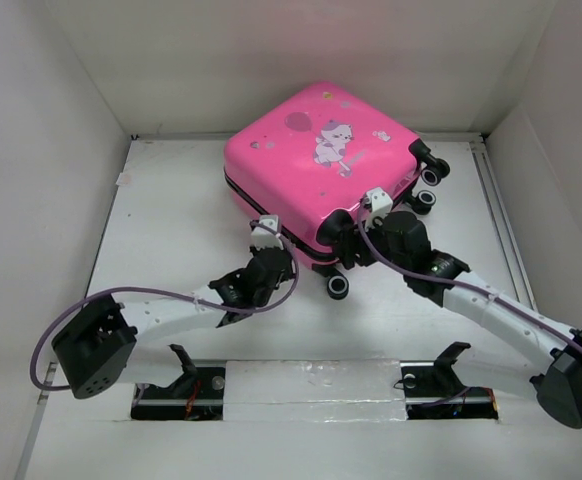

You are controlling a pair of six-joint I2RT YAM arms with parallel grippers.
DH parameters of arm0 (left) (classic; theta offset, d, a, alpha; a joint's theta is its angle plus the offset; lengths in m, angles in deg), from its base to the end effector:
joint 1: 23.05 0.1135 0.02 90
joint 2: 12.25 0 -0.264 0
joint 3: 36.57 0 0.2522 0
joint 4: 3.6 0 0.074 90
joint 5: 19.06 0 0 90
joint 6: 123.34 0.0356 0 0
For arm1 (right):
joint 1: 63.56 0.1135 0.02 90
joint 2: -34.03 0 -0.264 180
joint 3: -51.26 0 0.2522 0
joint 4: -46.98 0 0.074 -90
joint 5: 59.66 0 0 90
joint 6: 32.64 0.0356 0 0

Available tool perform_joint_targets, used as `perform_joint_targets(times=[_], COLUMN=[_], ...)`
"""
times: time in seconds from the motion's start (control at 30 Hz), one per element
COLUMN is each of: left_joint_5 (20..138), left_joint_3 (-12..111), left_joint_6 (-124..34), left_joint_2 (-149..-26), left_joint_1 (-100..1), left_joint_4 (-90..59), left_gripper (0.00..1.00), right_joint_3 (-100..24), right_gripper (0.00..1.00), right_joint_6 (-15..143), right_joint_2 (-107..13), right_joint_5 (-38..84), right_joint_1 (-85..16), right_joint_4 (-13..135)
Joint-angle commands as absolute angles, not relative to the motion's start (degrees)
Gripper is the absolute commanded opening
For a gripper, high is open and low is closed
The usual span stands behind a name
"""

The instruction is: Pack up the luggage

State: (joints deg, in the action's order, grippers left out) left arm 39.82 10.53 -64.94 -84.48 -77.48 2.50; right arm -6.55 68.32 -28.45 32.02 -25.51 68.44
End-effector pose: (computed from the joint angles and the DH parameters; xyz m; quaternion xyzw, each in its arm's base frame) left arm 0.1700 -0.2061 0.2237 0.0026 0.7997 -0.2218 0.5579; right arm 0.1958 0.1519 0.2788 -0.1912 0.8268 0.2081 0.4864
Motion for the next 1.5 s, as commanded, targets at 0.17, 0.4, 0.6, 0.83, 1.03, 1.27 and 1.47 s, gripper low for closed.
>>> perform_joint_targets(times=[0.17,0.4,0.6,0.83,1.03,1.27,1.47], left_joint_5=[35.3,33.1,35.2,43.5,44.9,45.5,47.4], left_joint_3=[8.4,10.7,11.8,13.7,14.4,13.8,10.5], left_joint_6=[-66.3,-74.0,-76.0,-76.0,-77.5,-77.5,-76.2], left_joint_2=[-80.6,-72.0,-55.4,-43.6,-38.1,-30.7,-26.3], left_joint_1=[-67.4,-67.4,-67.4,-67.4,-67.4,-67.4,-67.4], left_joint_4=[-1.5,-10.4,-15.6,-21.4,-28.4,-31.1,-30.4], left_gripper=[0.0,0.61,1.0,1.0,1.0,1.0,1.0], right_joint_3=[-5.3,-5.9,-6.4,-9.0,-19.2,-15.8,-8.2], right_gripper=[0.0,0.0,0.0,0.0,0.64,1.0,1.0], right_joint_6=[68.3,68.3,69.5,72.9,72.3,73.5,77.2], right_joint_2=[-25.4,-24.9,-25.9,-30.3,-34.3,-21.6,-13.1], right_joint_5=[32.1,28.6,28.6,28.6,35.9,43.3,50.7], right_joint_1=[-26.8,-22.5,-15.0,-2.2,6.2,6.8,6.8], right_joint_4=[70.6,68.6,67.7,62.5,64.2,66.6,70.4])
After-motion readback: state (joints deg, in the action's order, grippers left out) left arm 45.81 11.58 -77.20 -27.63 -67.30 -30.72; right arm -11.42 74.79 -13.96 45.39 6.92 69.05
